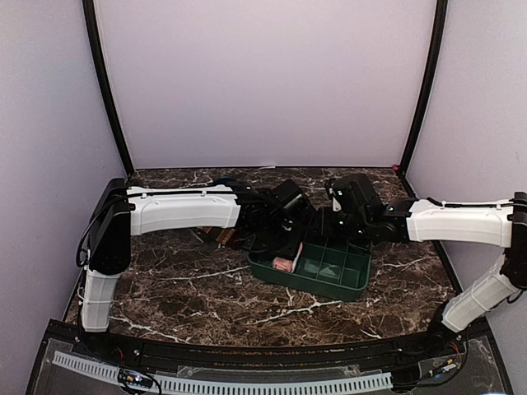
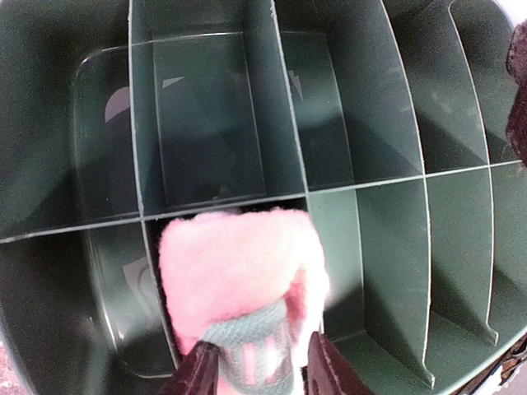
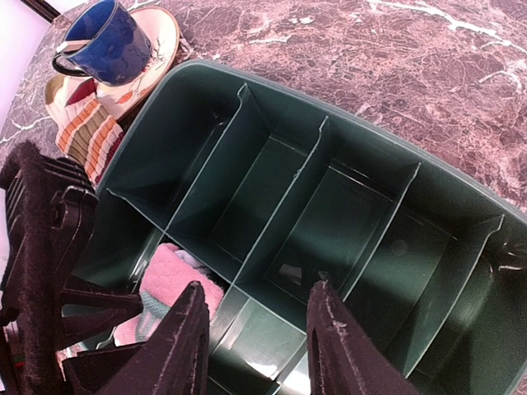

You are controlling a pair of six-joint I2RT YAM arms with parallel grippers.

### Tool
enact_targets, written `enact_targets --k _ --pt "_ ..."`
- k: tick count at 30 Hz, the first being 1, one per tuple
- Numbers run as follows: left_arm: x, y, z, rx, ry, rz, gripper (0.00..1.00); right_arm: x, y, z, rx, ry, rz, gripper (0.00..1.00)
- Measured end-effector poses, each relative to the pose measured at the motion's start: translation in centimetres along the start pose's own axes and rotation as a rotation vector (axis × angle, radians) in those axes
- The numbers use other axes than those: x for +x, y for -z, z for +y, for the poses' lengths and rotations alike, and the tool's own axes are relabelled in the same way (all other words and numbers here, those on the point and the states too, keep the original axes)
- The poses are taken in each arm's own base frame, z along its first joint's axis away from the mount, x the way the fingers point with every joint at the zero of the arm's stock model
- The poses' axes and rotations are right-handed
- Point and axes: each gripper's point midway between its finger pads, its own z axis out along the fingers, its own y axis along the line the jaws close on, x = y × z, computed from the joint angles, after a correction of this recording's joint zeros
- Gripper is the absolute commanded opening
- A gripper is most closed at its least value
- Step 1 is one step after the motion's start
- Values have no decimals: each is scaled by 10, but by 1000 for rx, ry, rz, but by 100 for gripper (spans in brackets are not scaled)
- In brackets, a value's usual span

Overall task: Roll the socks
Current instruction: Adjust the sock in the storage box.

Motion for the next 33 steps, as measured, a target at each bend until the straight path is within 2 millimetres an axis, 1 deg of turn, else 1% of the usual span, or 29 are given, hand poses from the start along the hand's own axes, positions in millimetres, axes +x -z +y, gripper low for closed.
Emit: enact_targets --k 4,14,17,24,33 --pt "-1 0 1 -8 -5 -7 46 -1 0 0 -1 -1 -3 37" --pt "-2 1 3 -36 -14 -23 47 -3 0 1 -6 -3 -11 38" --pt "-6 4 2 -44 -18 -44 47 -3 0 2 -7 -4 -13 38" --pt "-20 21 -6 -29 -32 -112 49 -4 1 2 -9 -4 -16 38" --pt "-26 22 -7 -33 -52 -140 49 -4 1 2 -8 -5 -16 38"
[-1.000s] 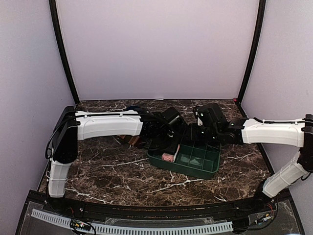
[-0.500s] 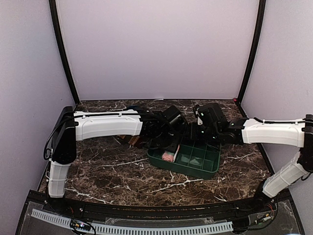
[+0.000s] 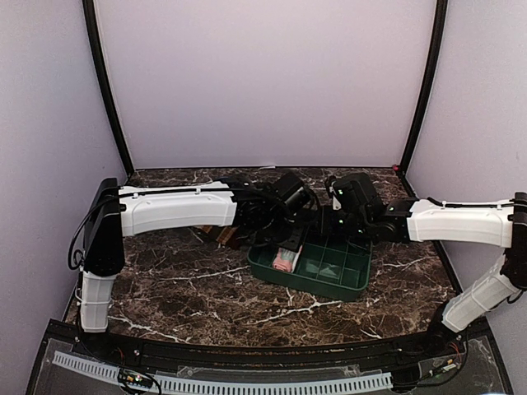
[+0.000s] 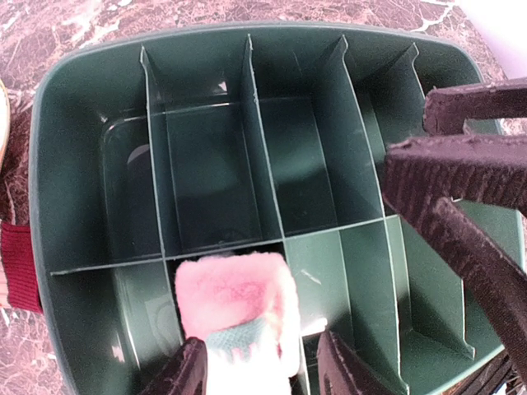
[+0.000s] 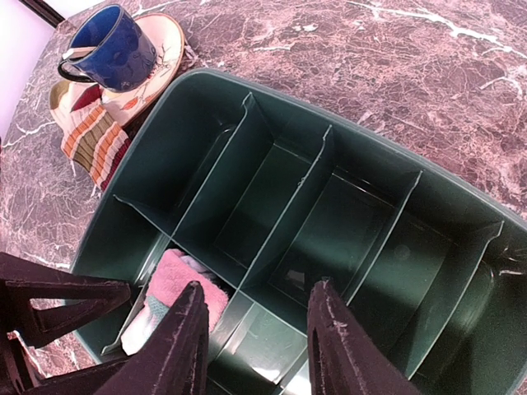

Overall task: Roll the socks
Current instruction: Adjust the sock in the storage box.

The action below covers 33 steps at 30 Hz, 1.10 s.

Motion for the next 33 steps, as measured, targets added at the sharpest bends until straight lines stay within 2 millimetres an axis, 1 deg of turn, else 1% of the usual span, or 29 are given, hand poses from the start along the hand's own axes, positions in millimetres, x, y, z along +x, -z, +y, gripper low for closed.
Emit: enact_targets --k 7,15,22,27,33 --pt "-2 -4 2 -6 -10 -7 49 0 0 0 -1 0 -1 38" --pt "8 -26 10 -34 -15 29 47 -1 0 -1 2 -1 -2 38" --pt "11 -35 15 -45 -10 42 38 -2 0 -2 4 -3 -6 38" --pt "14 -41 17 -45 -9 56 38 -3 -1 -3 5 -6 -8 38" --pt "19 -49 13 -26 -7 71 38 -5 -1 -6 12 -10 -10 38"
